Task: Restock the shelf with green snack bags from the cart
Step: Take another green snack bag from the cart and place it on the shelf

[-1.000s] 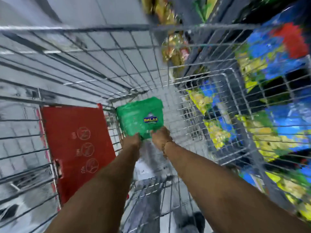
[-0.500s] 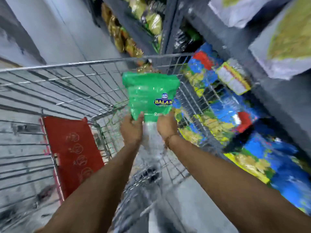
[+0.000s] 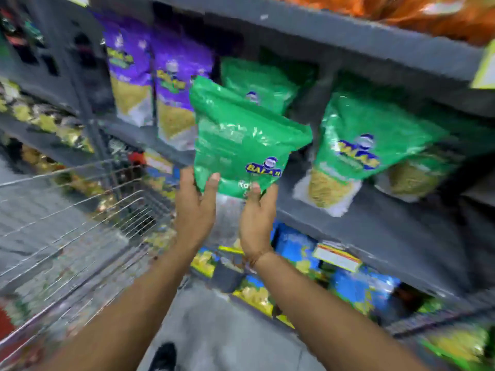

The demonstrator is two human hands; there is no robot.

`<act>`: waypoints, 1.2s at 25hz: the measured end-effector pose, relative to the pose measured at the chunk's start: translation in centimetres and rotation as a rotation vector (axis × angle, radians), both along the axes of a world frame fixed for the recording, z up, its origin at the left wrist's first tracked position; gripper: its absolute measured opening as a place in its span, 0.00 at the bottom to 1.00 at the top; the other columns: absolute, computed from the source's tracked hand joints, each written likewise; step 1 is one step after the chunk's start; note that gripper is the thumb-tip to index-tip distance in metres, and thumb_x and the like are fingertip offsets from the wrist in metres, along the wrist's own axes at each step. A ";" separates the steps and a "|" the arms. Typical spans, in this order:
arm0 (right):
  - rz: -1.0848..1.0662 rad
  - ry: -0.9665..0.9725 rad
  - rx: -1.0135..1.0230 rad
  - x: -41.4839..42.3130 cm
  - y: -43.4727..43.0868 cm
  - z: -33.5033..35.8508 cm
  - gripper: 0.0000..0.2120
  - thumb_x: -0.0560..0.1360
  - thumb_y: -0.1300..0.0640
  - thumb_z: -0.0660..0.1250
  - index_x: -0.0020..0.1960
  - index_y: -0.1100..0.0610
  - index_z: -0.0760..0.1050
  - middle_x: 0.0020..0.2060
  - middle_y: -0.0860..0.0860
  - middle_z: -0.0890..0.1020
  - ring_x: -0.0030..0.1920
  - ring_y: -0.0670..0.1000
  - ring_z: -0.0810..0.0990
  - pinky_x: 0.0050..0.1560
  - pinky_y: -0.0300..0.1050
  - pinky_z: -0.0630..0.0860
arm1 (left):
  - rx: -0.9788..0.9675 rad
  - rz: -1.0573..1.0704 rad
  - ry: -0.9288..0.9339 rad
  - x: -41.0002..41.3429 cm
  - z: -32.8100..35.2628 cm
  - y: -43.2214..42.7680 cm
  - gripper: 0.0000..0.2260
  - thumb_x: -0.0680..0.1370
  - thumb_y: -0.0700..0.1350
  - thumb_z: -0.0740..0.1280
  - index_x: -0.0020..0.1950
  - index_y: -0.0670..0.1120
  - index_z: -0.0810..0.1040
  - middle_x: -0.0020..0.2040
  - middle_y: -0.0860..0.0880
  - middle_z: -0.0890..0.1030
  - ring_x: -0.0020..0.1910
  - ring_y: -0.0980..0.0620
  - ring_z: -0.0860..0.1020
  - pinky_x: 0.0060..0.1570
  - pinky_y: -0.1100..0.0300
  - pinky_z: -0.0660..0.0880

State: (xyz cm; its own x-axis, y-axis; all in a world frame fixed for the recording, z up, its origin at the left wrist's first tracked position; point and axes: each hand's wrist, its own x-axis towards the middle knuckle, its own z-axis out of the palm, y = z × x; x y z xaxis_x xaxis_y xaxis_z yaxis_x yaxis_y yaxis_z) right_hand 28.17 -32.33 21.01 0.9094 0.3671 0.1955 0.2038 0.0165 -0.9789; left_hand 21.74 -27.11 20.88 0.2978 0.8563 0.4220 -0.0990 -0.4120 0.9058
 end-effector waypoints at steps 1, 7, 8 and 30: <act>-0.107 0.021 0.014 2.2 -2.7 0.5 0.16 0.78 0.58 0.55 0.58 0.70 0.66 0.56 0.66 0.73 0.54 0.52 0.69 0.62 0.52 0.63 | -0.021 -0.093 0.014 2.3 0.6 -2.5 0.14 0.75 0.47 0.63 0.60 0.49 0.70 0.49 0.54 0.76 0.49 0.66 0.73 0.53 0.68 0.70; -0.644 0.028 0.102 12.3 -14.1 2.5 0.20 0.76 0.53 0.52 0.56 0.70 0.67 0.53 0.64 0.74 0.57 0.62 0.70 0.60 0.55 0.62 | -0.055 -0.549 0.091 15.0 3.3 -12.0 0.15 0.68 0.53 0.67 0.52 0.53 0.70 0.47 0.51 0.79 0.45 0.55 0.77 0.50 0.58 0.73; -0.724 0.029 0.096 14.3 -15.6 3.2 0.22 0.76 0.53 0.52 0.59 0.70 0.66 0.57 0.66 0.73 0.60 0.63 0.69 0.61 0.53 0.60 | -0.064 -0.633 0.100 17.3 4.1 -13.2 0.18 0.70 0.47 0.69 0.57 0.49 0.69 0.50 0.49 0.79 0.46 0.53 0.77 0.52 0.57 0.73; -0.786 0.496 0.317 26.1 -23.9 0.5 0.23 0.80 0.48 0.49 0.65 0.62 0.67 0.58 0.54 0.74 0.58 0.52 0.72 0.57 0.41 0.66 | -0.309 -0.835 0.464 31.7 -1.4 -16.6 0.33 0.71 0.56 0.69 0.70 0.46 0.59 0.67 0.45 0.70 0.68 0.47 0.67 0.68 0.52 0.65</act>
